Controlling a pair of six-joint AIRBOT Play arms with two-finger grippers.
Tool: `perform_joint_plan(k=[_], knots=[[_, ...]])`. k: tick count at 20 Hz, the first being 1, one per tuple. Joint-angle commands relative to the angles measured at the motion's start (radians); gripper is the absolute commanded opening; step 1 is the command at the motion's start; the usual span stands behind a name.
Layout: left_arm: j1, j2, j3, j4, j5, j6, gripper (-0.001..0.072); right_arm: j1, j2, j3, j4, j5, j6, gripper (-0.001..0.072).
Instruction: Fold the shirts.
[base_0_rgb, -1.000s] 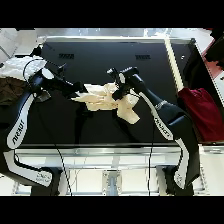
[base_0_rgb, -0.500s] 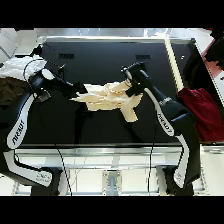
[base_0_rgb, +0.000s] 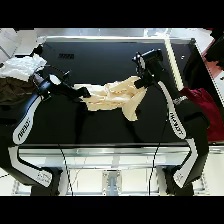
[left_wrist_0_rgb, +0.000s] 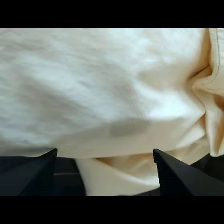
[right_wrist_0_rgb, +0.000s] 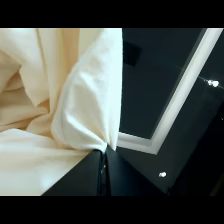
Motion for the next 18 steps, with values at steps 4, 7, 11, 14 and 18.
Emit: perform_joint_plan(k=[4,7,11,14,18], knots=[[-0.058,-0.049,-0.002,0.002,0.055,-0.007,0.0702,-0.002,0.016,0.004,0.019,0.008,-0.008,0.0015],[-0.048,-0.054,-0.002,0.002,0.056,-0.007,0.0703,-0.012,0.016,0.004,0.014,0.008,-0.015,0.0015],[-0.039,-0.071,-0.002,0.002,0.058,-0.008,0.0691,-0.026,0.016,0.004,0.012,0.010,-0.015,0.0015],[-0.039,-0.105,-0.002,0.000,0.059,-0.046,0.0426,-0.026,0.016,0.004,0.009,0.008,-0.016,0.0015],[-0.028,-0.105,0.000,-0.055,0.103,-0.044,0.0014,-0.026,0.017,0.004,0.007,0.008,-0.035,0.0015]])
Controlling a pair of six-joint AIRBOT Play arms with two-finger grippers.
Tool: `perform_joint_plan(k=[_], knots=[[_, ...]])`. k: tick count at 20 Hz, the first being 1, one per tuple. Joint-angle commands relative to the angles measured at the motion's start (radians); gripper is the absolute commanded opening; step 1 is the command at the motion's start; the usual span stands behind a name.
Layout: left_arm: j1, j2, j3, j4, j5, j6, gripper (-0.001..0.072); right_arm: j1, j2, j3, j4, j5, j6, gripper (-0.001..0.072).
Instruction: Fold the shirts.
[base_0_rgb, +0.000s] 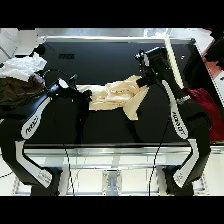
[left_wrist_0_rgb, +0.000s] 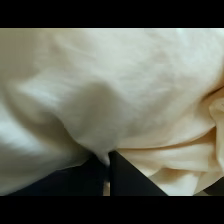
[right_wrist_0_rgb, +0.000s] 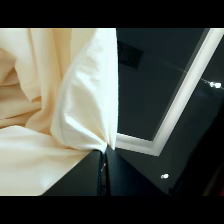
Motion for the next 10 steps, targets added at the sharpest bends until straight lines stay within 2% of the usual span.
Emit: perform_joint_plan(k=[1,3,5,10], knots=[[0.021,0.004,0.005,-0.060,0.053,-0.006,0.0013,-0.001,0.005,0.000,-0.010,0.000,-0.013,0.0015],[0.059,0.049,0.014,-0.076,0.073,-0.003,0.0012,-0.001,0.034,0.001,-0.046,-0.001,-0.018,0.0014],[0.107,0.137,0.016,-0.076,0.078,0.051,0.0012,-0.010,0.095,0.000,-0.058,-0.002,-0.017,0.0014],[0.180,0.525,0.016,-0.071,0.067,0.142,0.0011,-0.018,0.353,0.000,-0.033,0.025,-0.009,0.0014]])
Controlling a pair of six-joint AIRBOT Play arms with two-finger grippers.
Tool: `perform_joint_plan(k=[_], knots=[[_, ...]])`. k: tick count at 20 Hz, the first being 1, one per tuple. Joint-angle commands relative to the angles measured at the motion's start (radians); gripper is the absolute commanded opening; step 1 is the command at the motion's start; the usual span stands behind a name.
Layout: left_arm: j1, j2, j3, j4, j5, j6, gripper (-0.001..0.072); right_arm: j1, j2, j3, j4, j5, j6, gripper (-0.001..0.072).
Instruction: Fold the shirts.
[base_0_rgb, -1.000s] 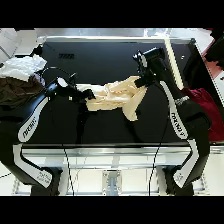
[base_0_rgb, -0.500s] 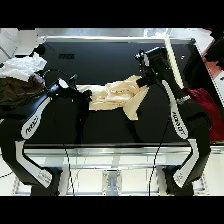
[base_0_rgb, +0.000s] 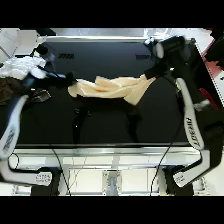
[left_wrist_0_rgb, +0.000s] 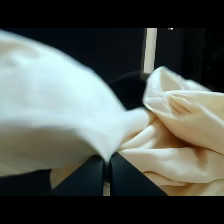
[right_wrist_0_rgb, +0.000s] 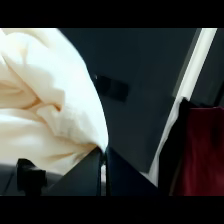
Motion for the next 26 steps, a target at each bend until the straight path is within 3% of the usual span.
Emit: perform_joint_plan(k=[1,3,6,10,14,16,20,22,24,25,26], knots=[[0.033,0.283,0.001,-0.003,0.004,0.073,0.0011,-0.002,0.188,0.000,0.018,0.029,0.004,0.0014],[0.033,0.451,0.001,-0.001,0.006,0.107,0.0011,-0.002,0.309,0.001,0.038,0.042,0.005,0.0014],[0.033,0.658,0.001,0.142,0.033,0.110,0.0010,-0.002,0.474,0.000,0.085,0.024,0.006,0.0015],[0.032,0.718,0.002,0.248,-0.045,0.079,0.0009,-0.002,0.557,-0.001,0.224,-0.104,0.000,0.0014],[0.027,0.499,0.001,0.306,-0.375,-0.004,0.0010,-0.003,0.459,-0.047,0.257,-0.228,-0.005,0.0014],[0.009,0.354,0.001,0.307,-0.433,-0.006,0.0010,-0.003,0.365,-0.048,0.208,-0.211,-0.005,0.0014],[-0.040,0.044,0.002,0.308,-0.376,-0.007,0.0011,-0.036,0.084,-0.048,0.210,-0.290,0.000,0.0013],[-0.049,-0.079,0.002,0.274,-0.265,-0.058,0.0012,-0.081,-0.082,-0.048,0.193,-0.347,0.044,0.0014],[-0.039,-0.144,0.002,0.122,-0.097,-0.082,0.0025,-0.124,-0.202,-0.048,0.208,-0.423,0.156,0.0015],[-0.031,-0.153,0.002,0.034,0.018,-0.071,0.0201,-0.141,-0.239,-0.048,0.221,-0.466,0.192,0.0033],[-0.025,-0.150,0.003,-0.045,0.129,-0.039,0.0498,-0.151,-0.256,-0.048,0.229,-0.511,0.199,0.0162]])
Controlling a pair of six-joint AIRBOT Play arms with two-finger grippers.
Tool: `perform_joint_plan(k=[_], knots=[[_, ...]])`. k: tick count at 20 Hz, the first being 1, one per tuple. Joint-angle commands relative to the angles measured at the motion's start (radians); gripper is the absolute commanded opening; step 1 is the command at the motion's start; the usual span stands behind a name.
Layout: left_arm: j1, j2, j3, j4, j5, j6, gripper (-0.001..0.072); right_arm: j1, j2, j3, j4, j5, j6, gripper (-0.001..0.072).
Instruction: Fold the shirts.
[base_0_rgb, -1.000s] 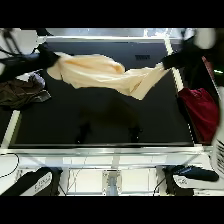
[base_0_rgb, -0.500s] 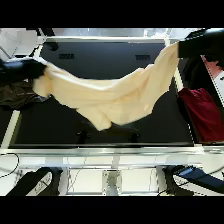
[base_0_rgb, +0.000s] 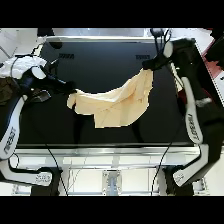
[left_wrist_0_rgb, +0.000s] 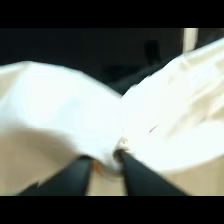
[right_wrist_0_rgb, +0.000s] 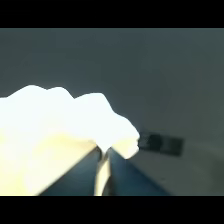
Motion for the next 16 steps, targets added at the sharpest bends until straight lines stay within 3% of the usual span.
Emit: perform_joint_plan(k=[1,2,6,9,11,13,16], knots=[[0.014,-0.070,0.013,-0.285,0.361,0.059,0.0637,-0.053,-0.127,0.001,0.021,-0.177,0.090,0.0486],[0.029,-0.063,0.033,-0.365,0.425,0.105,0.0650,-0.064,-0.127,0.024,0.020,-0.206,0.091,0.0633],[0.123,0.037,0.090,-0.422,0.410,0.195,0.0643,-0.134,-0.072,0.086,0.005,-0.101,0.089,0.0636],[0.214,0.157,0.089,-0.293,0.251,0.194,0.0643,-0.228,0.019,-0.043,0.054,0.061,0.040,0.0635],[0.269,0.237,0.075,-0.133,0.085,0.192,0.0642,-0.286,0.087,-0.198,0.174,0.106,-0.032,0.0633],[0.307,0.312,0.006,-0.028,0.001,0.179,0.0635,-0.318,0.181,-0.415,0.354,0.016,-0.103,0.0632],[0.335,0.409,-0.178,-0.012,0.006,0.179,0.0635,-0.323,0.315,-0.790,0.625,-0.211,-0.188,0.0632]])
